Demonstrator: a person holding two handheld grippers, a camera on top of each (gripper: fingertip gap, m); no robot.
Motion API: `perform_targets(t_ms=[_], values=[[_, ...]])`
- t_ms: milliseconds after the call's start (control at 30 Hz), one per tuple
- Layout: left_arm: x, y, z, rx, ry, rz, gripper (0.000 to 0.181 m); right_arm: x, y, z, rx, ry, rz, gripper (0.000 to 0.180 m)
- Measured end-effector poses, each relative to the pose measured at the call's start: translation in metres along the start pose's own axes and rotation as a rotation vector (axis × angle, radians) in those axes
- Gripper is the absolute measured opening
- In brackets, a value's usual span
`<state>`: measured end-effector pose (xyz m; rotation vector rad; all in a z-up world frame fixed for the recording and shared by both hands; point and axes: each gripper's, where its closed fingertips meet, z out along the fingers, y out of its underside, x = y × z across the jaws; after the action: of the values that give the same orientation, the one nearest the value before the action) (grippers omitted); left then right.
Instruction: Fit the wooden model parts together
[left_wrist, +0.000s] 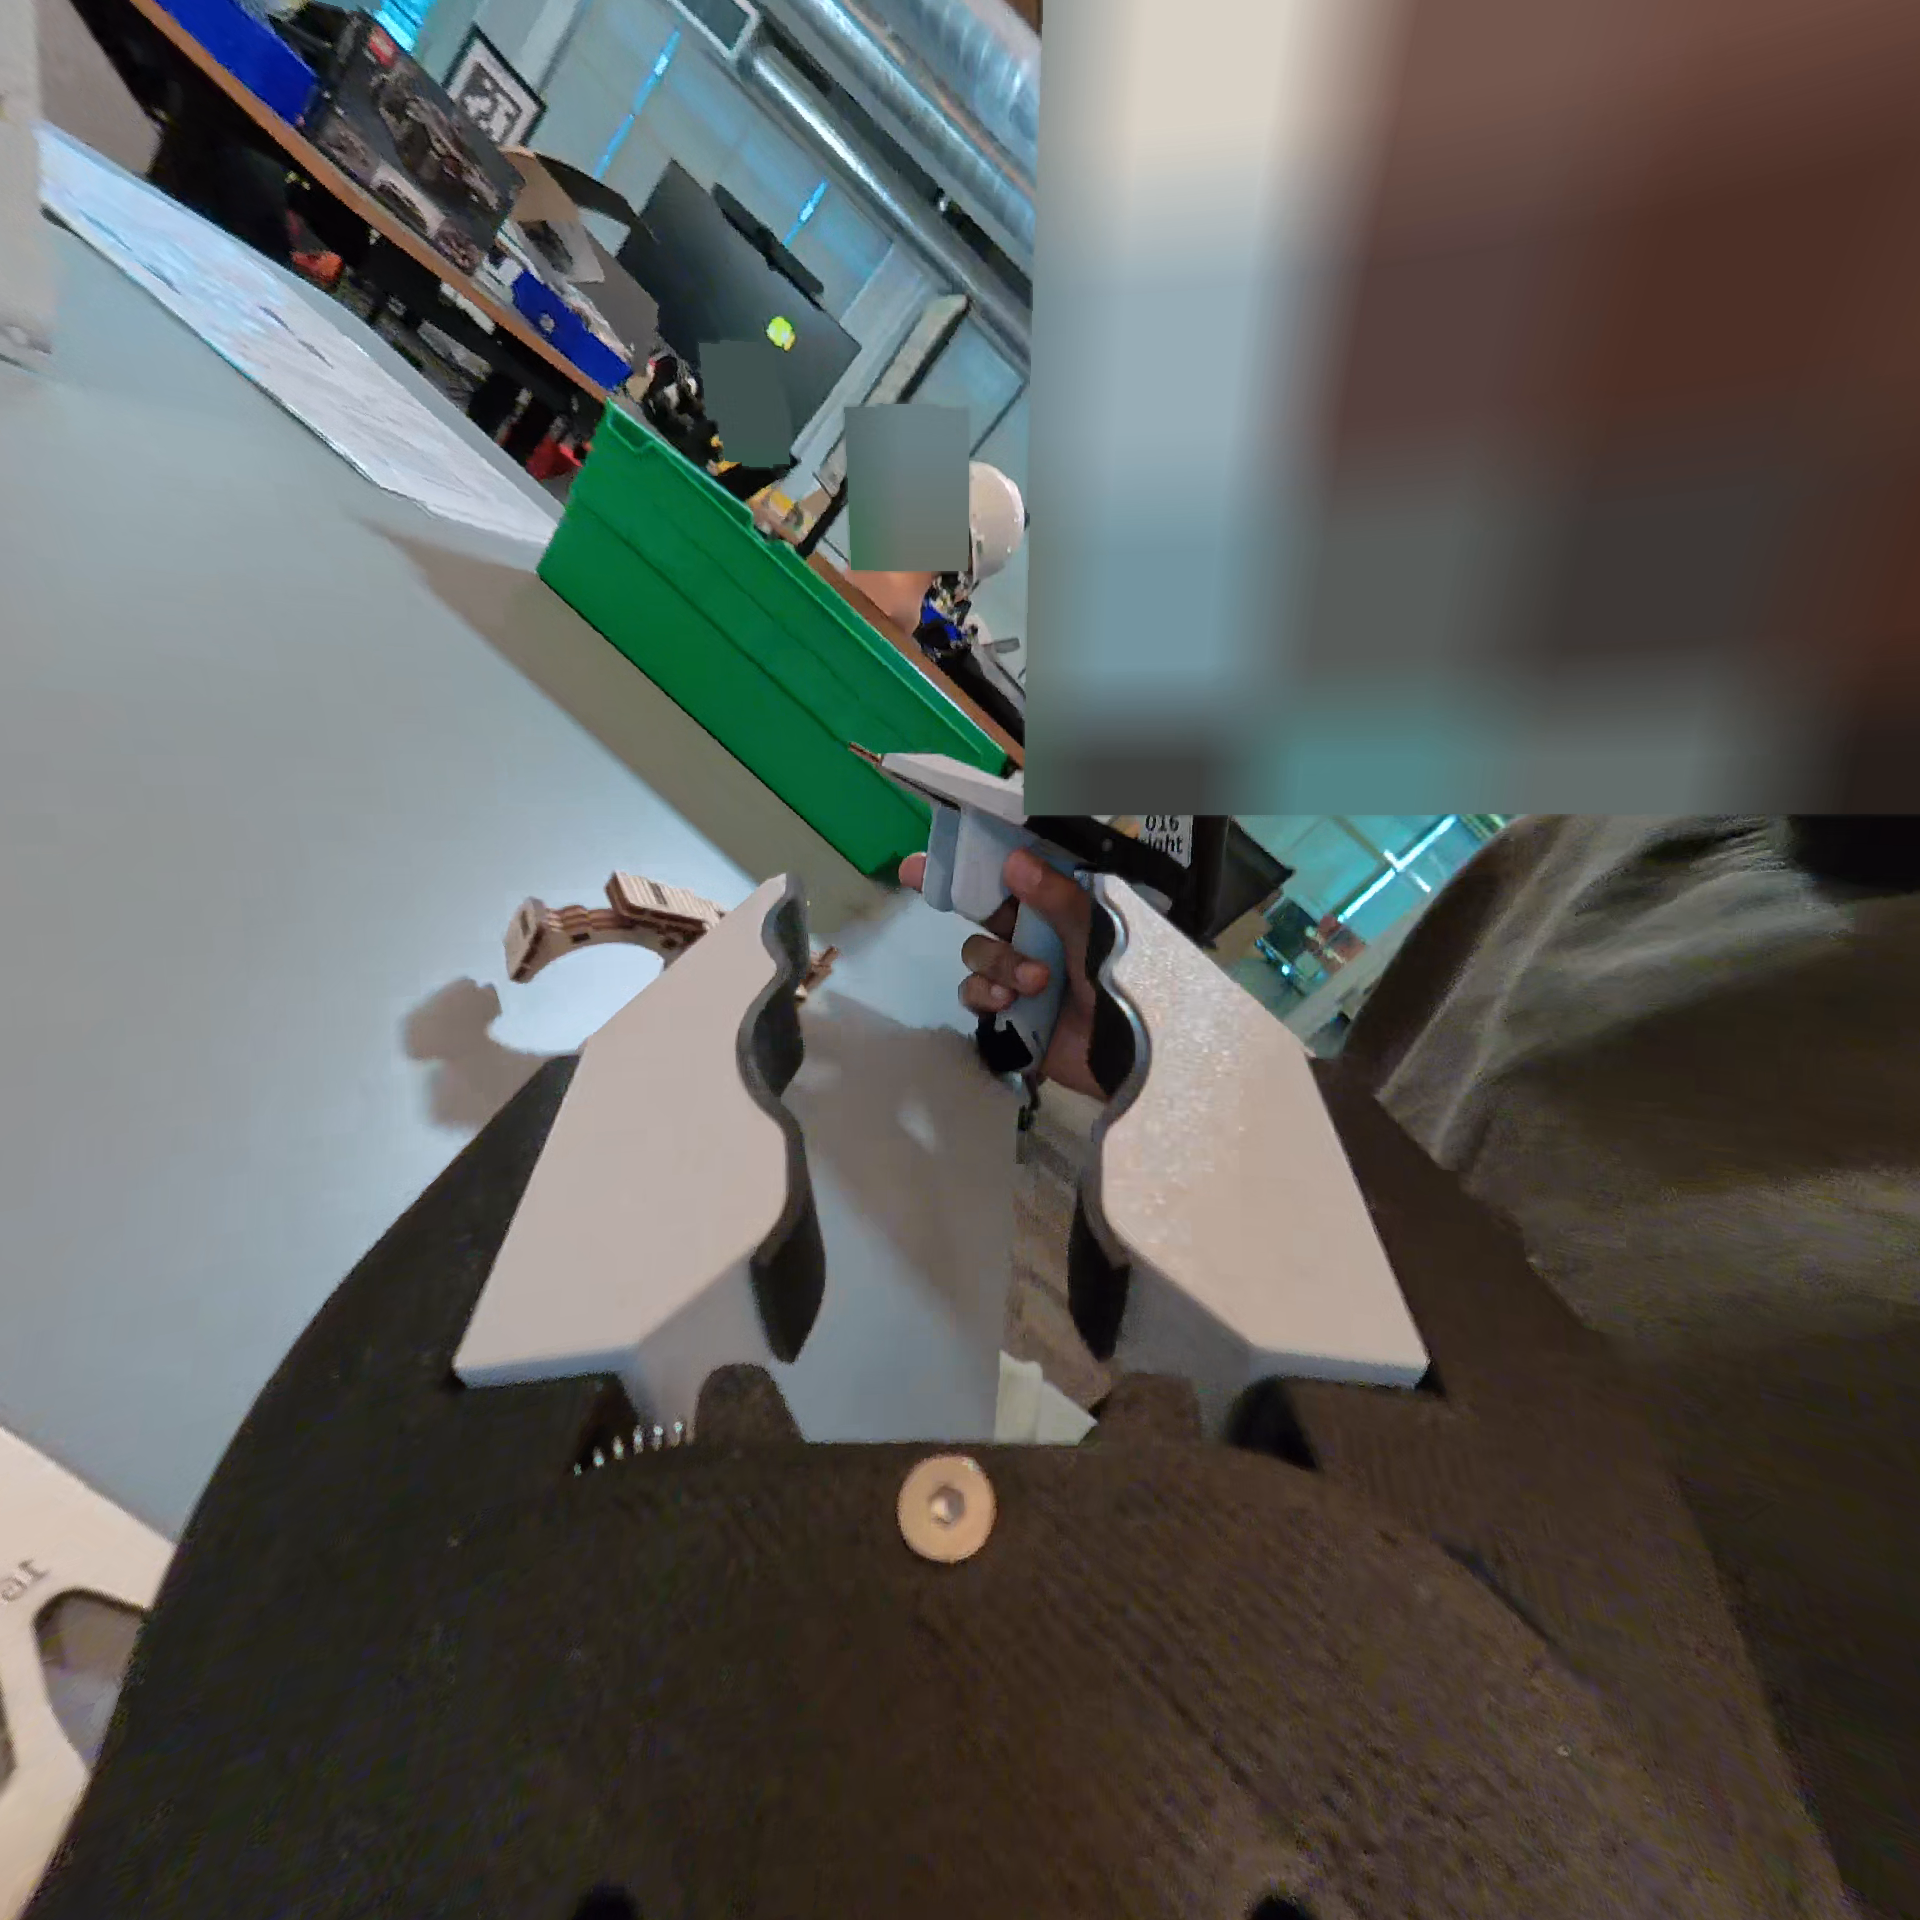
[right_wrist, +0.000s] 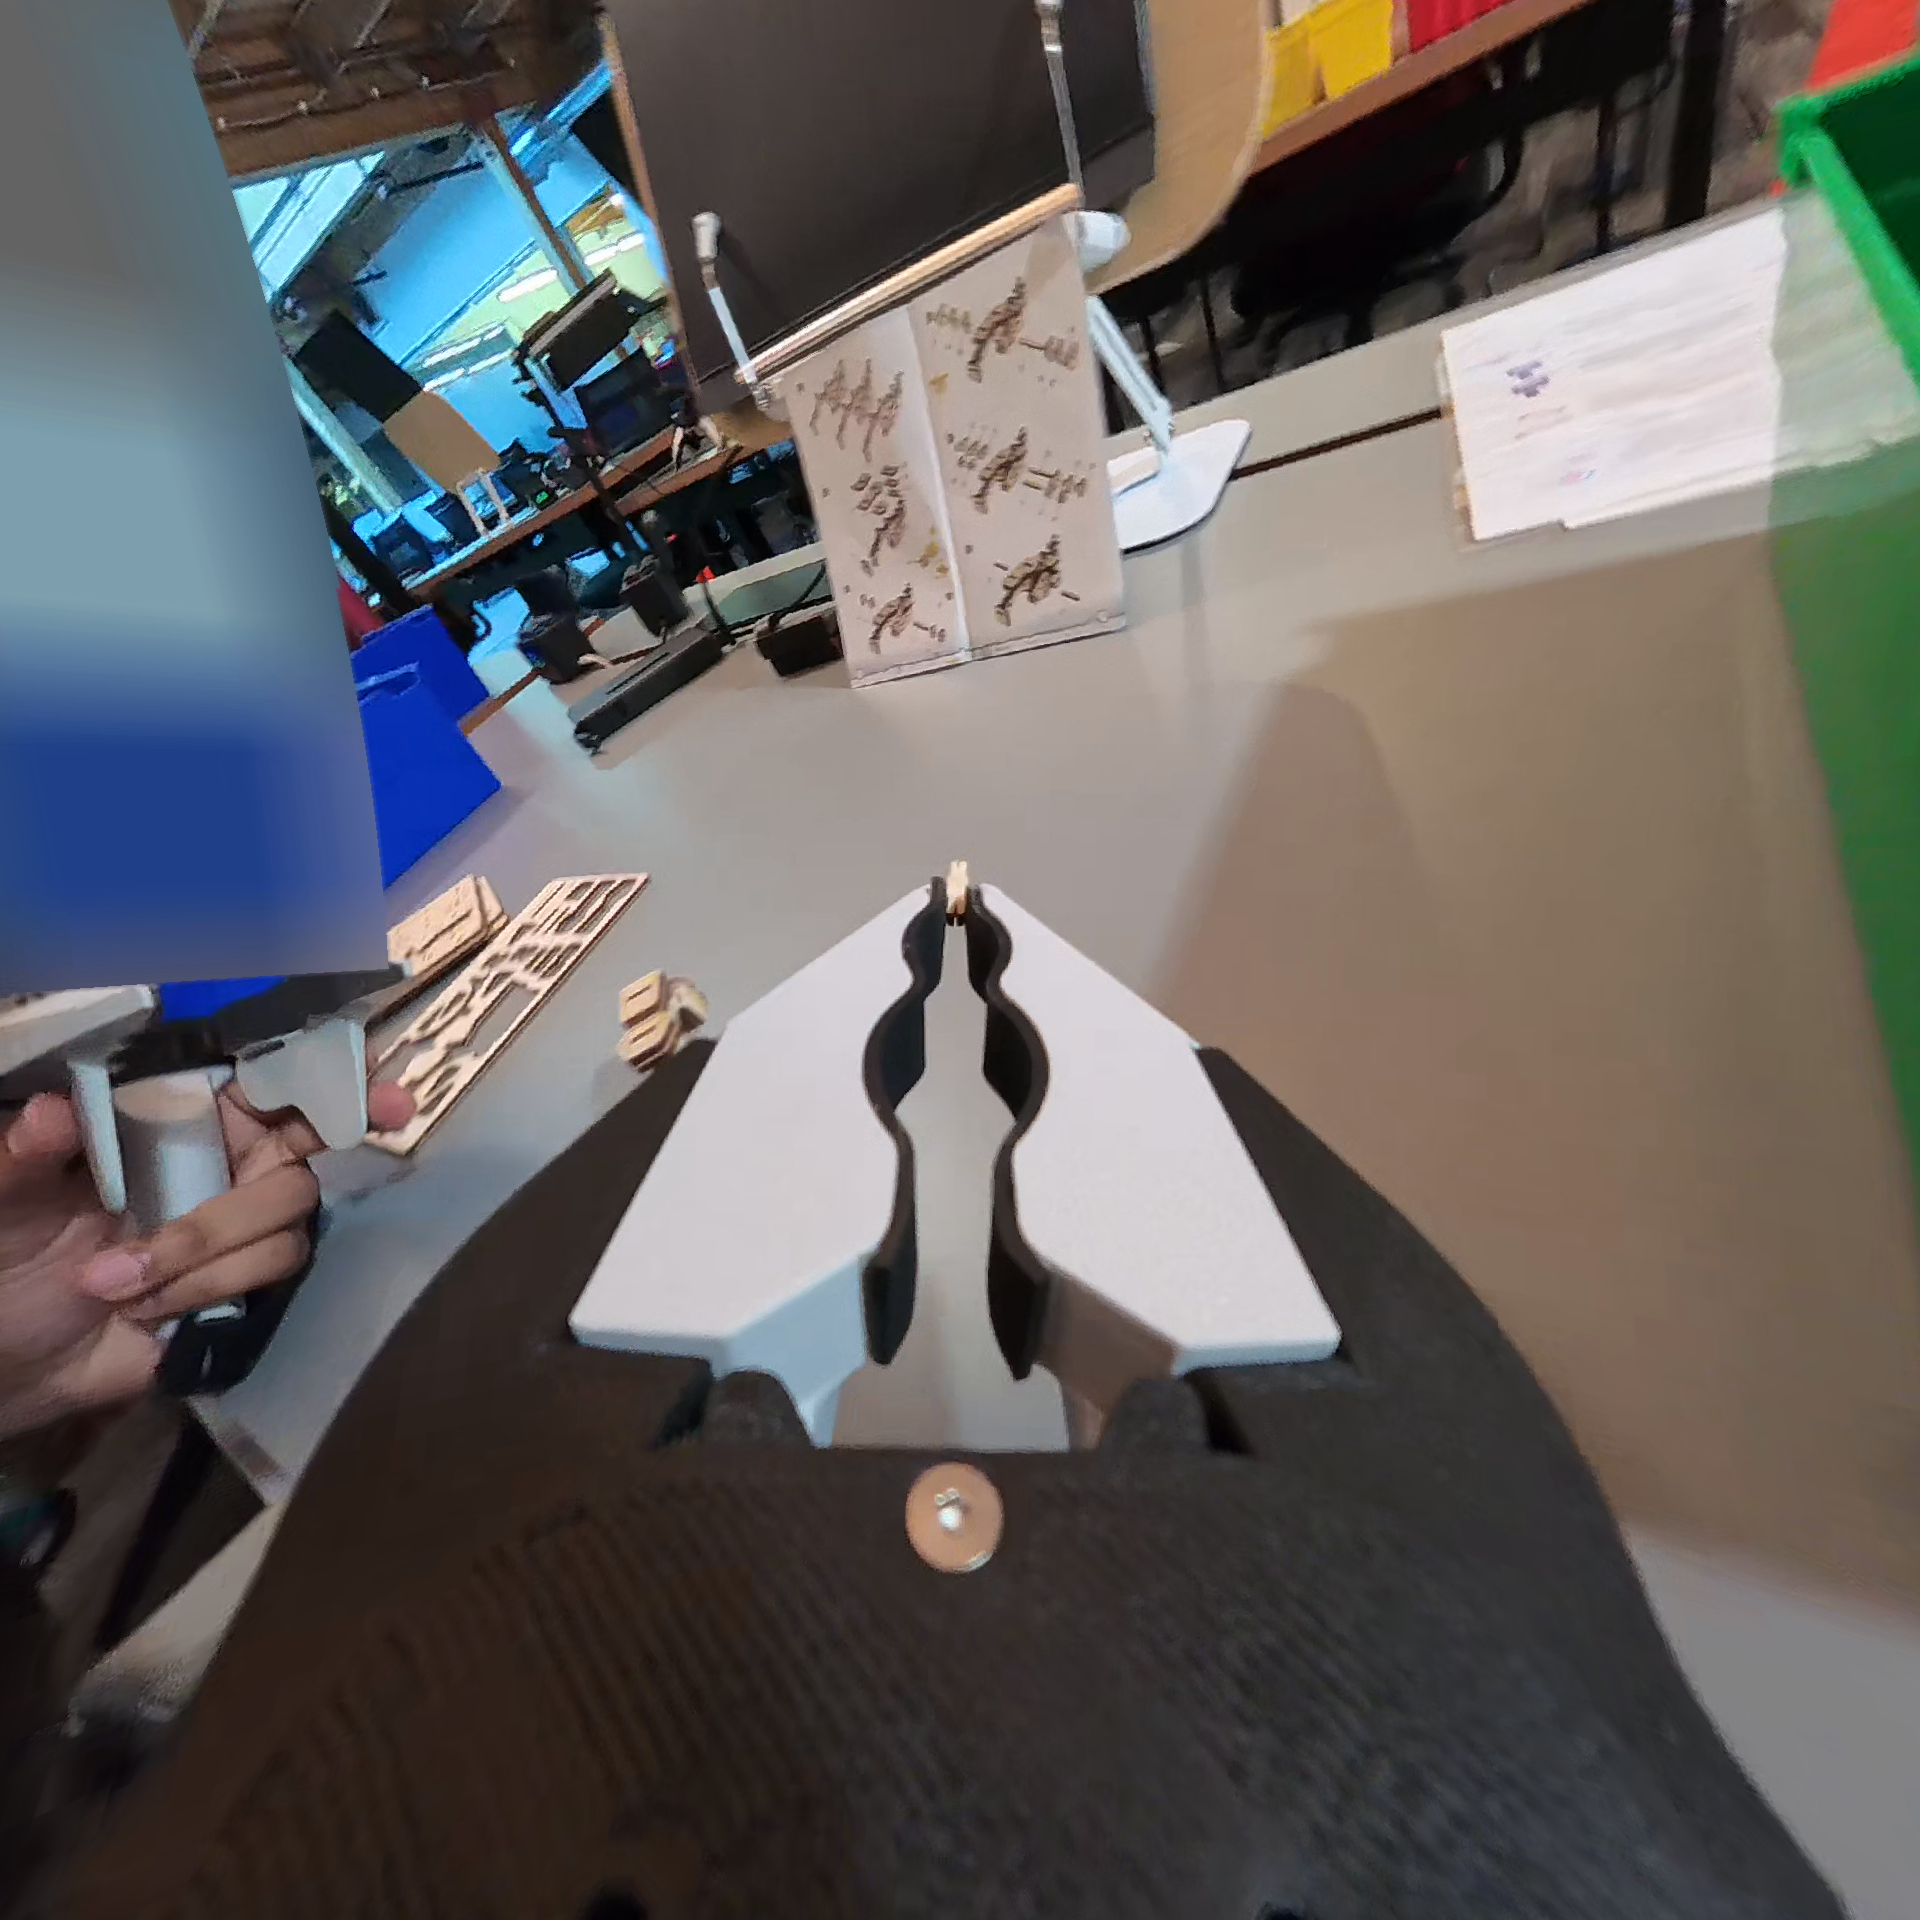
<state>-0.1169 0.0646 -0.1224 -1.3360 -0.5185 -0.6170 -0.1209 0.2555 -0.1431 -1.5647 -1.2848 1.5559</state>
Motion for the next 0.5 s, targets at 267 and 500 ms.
perform_targets(t_ms=[267, 500], values=[[0.017, 0.023, -0.001, -0.110, 0.012, 0.040, 0.053, -0.074, -0.009, -0.013, 0.057, -0.147, -0.190, 0.002], [0.025, 0.038, 0.005, -0.197, 0.005, 0.146, 0.053, -0.106, 0.011, -0.008, 0.006, -0.223, -0.270, 0.001]])
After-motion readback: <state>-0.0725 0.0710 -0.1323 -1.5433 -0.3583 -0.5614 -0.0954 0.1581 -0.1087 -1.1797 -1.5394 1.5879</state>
